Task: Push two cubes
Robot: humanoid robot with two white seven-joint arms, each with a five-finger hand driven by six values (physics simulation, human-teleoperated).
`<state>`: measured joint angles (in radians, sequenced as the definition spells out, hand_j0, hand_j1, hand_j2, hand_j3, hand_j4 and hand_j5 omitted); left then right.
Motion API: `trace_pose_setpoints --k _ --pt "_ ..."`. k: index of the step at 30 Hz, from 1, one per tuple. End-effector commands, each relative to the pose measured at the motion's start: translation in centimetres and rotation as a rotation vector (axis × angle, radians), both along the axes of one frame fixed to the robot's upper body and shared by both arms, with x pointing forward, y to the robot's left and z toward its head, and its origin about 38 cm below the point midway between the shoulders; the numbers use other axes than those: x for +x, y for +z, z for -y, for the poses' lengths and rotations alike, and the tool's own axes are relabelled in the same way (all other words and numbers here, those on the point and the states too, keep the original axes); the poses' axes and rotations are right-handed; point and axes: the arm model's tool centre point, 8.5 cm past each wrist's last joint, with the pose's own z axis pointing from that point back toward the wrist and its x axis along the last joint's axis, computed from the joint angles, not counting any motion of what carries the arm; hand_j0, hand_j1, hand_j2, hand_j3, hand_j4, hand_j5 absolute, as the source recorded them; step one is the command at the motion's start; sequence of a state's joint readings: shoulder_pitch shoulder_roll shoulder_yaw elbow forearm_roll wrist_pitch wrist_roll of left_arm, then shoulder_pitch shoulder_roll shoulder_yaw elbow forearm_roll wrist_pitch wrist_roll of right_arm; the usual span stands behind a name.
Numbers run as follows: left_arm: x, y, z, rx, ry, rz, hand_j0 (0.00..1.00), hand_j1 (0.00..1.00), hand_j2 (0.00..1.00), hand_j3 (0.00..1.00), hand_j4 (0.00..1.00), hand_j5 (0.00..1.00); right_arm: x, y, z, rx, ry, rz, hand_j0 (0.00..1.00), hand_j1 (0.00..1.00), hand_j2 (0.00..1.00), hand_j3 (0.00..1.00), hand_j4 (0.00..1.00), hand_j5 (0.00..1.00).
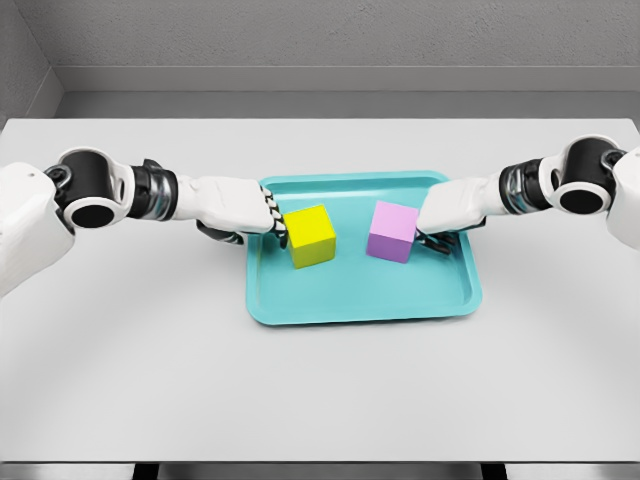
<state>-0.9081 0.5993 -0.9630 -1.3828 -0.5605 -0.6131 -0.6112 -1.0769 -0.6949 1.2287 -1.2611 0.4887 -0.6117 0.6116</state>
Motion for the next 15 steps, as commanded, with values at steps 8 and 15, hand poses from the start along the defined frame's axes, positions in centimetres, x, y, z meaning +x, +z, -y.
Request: trace_pose_setpoints --k 8,15 --pt "0.04 0.22 -0.05 -0.011 0.004 -0.002 0.7 0.7 0.7 0.7 0.7 0.7 0.13 0.0 -0.21 -0.025 0.011 0.015 0.15 0.15 0.15 0.15 0.15 0.15" --pt "0.17 0.25 -0.05 -0.013 0.007 -0.004 0.7 0.7 0.7 0.7 0.7 0.7 0.32 0.23 -0.17 -0.028 0.009 0.022 0.15 0.15 0.15 0.15 0.15 0.15"
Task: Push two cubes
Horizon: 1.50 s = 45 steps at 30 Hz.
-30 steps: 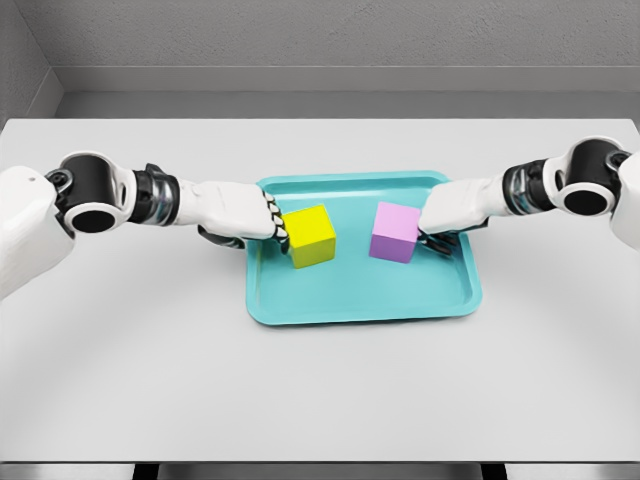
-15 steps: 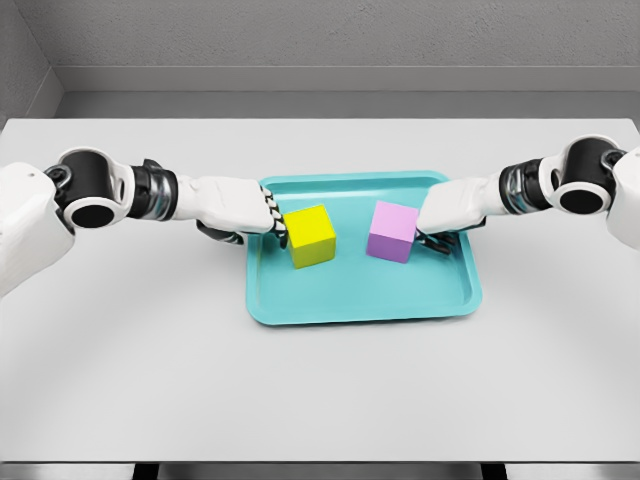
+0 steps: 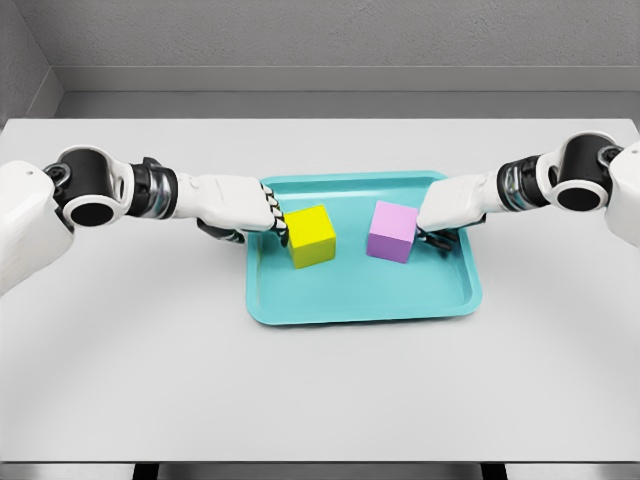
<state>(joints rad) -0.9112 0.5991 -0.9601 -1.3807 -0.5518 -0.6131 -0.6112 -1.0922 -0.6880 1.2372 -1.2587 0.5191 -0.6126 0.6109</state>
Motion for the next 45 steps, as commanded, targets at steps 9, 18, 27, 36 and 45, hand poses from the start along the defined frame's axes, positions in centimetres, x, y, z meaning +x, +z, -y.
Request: trace_pose_setpoints --k 9,18,27,36,45 --pt "0.3 0.4 0.0 -0.007 0.008 0.005 0.7 0.7 0.7 0.7 0.7 0.7 0.7 -0.6 -0.2 -0.014 -0.016 0.001 0.15 0.15 0.15 0.15 0.15 0.15" --pt "0.5 0.3 0.7 -0.015 0.001 0.001 0.7 0.7 0.7 0.7 0.7 0.7 0.9 -1.0 0.1 -0.033 -0.025 -0.002 0.15 0.15 0.15 0.15 0.15 0.15" --pt "0.1 0.3 0.5 -0.019 -0.003 -0.003 0.42 0.42 0.42 0.42 0.42 0.42 0.9 -1.1 -0.6 -0.034 -0.011 0.002 0.15 0.15 0.15 0.15 0.15 0.15" --pt "0.0 -0.1 0.4 -0.019 -0.001 -0.013 0.36 0.36 0.36 0.36 0.36 0.36 1.0 -0.7 -1.1 -0.03 -0.001 0.01 0.15 0.15 0.15 0.15 0.15 0.15" --pt "0.0 -0.1 0.4 -0.02 0.0 -0.017 0.36 0.36 0.36 0.36 0.36 0.36 1.1 -0.6 -0.6 -0.035 -0.01 0.012 0.15 0.15 0.15 0.15 0.15 0.15"
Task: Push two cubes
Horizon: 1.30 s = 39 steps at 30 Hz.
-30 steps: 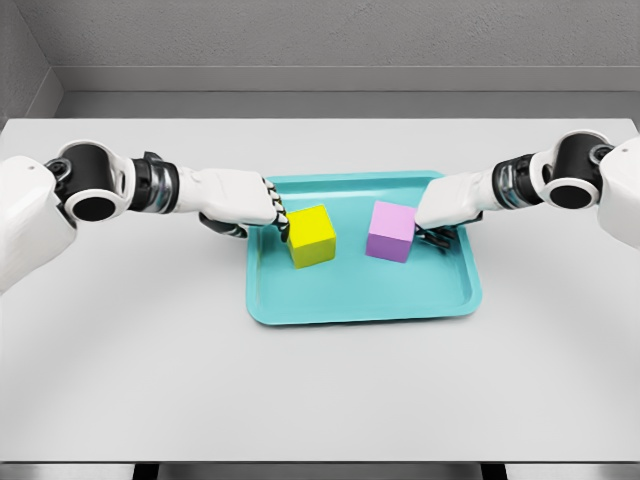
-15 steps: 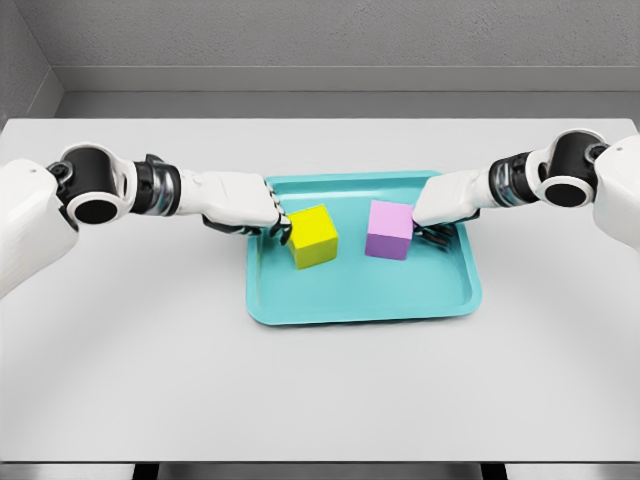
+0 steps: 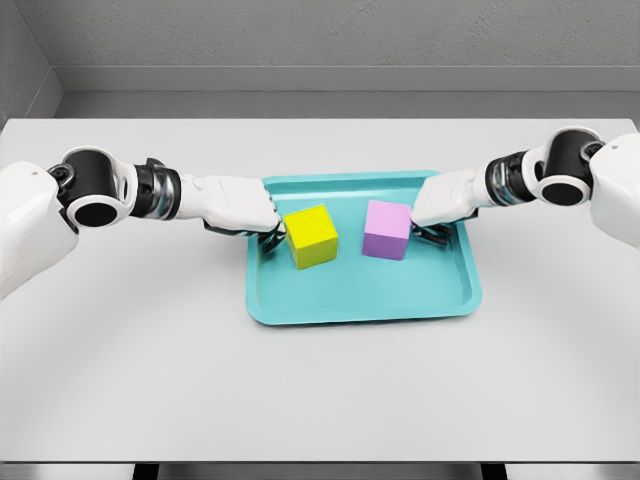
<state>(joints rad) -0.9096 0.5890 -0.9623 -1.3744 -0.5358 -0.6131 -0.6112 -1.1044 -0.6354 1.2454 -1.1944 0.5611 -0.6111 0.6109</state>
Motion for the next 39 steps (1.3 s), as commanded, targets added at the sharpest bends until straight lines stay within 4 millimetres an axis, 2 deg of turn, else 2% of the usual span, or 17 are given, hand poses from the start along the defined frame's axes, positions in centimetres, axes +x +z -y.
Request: trace_pose_setpoints --k 1,9,17,25,34,39 --pt "0.0 -0.1 0.1 -0.004 0.002 -0.004 0.36 0.36 0.36 0.36 0.36 0.36 0.0 0.0 0.2 0.001 -0.004 0.0 0.15 0.15 0.15 0.15 0.15 0.15" --pt "0.1 -0.3 -0.1 0.001 0.008 -0.008 0.36 0.36 0.36 0.36 0.36 0.36 1.1 0.0 1.7 -0.012 -0.061 -0.001 0.15 0.15 0.15 0.15 0.15 0.15" --pt "0.4 -0.6 0.0 0.0 0.015 -0.016 0.36 0.36 0.36 0.36 0.36 0.36 0.9 -0.6 0.4 -0.02 -0.033 -0.005 0.15 0.15 0.15 0.15 0.15 0.15" --pt "0.6 -1.0 1.1 -0.015 0.011 -0.028 0.36 0.36 0.36 0.36 0.36 0.36 0.8 -0.9 0.1 -0.028 -0.023 -0.01 0.15 0.15 0.15 0.15 0.15 0.15" --pt "1.0 -1.2 0.7 -0.012 0.03 -0.035 0.36 0.36 0.36 0.36 0.36 0.36 0.8 -1.1 -0.5 -0.026 -0.016 -0.014 0.15 0.15 0.15 0.15 0.15 0.15" --pt "1.1 -1.3 1.0 -0.015 0.031 -0.039 0.36 0.36 0.36 0.36 0.36 0.36 0.9 -1.1 -0.7 -0.025 -0.017 -0.015 0.15 0.15 0.15 0.15 0.15 0.15"
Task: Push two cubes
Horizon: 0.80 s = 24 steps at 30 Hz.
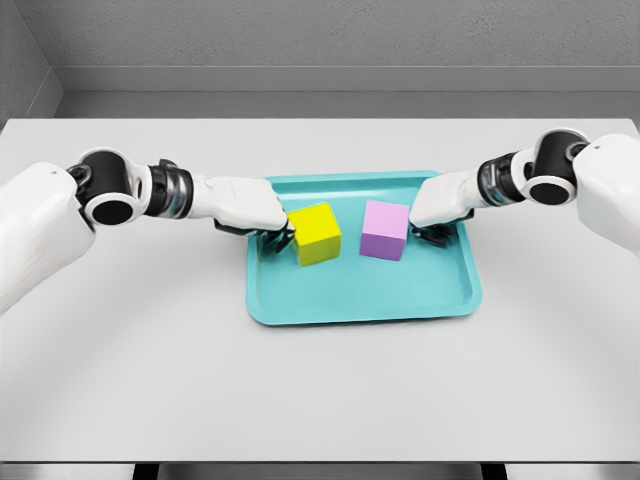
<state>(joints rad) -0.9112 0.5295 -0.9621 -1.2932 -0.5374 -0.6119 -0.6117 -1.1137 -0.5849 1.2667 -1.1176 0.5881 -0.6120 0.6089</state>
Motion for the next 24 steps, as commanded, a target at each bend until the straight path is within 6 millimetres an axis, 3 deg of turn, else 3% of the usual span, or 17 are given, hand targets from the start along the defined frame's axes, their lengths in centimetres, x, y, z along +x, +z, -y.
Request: trace_pose_setpoints --k 1,19,24 --pt "0.1 -0.2 0.2 -0.004 0.003 -0.005 0.36 0.36 0.36 0.36 0.36 0.36 0.0 0.0 -0.1 0.01 -0.004 -0.007 0.15 0.15 0.15 0.15 0.15 0.15" --pt "0.6 0.1 -0.3 -0.006 0.021 -0.003 0.36 0.36 0.36 0.36 0.36 0.36 0.1 0.2 -1.1 0.002 0.019 0.008 0.15 0.15 0.15 0.15 0.15 0.15" --pt "0.8 0.0 -0.3 -0.004 0.027 -0.004 0.36 0.36 0.36 0.36 0.36 0.36 0.5 0.9 -0.4 -0.002 0.004 0.019 0.15 0.15 0.15 0.15 0.15 0.15"
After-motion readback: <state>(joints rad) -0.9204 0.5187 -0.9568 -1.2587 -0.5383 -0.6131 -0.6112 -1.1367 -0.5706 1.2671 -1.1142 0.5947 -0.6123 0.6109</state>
